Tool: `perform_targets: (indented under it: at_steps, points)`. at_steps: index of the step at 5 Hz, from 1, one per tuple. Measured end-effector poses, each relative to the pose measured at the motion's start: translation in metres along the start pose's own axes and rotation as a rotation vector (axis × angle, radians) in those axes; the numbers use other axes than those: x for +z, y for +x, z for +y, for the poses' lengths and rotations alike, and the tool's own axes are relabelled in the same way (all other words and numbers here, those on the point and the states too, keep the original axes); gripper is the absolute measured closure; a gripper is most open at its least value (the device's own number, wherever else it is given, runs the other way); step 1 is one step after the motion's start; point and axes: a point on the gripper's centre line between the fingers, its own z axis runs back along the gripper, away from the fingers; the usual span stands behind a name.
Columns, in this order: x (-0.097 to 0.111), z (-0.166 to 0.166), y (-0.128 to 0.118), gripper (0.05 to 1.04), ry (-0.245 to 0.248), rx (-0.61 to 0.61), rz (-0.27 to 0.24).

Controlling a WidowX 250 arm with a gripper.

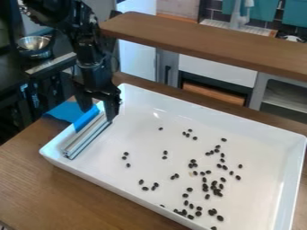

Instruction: Sweep into pile

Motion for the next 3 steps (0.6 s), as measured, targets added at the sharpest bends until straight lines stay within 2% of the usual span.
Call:
perform_targets:
  at_steps: [1, 3]
  points:
    - [-0.0140, -0.0016, -0.0067, 0.084, -0.012, 0.007, 0.040]
    - [-0.0158, -0.0011, -0.0044, 0.084, 0.007, 0.022, 0.023]
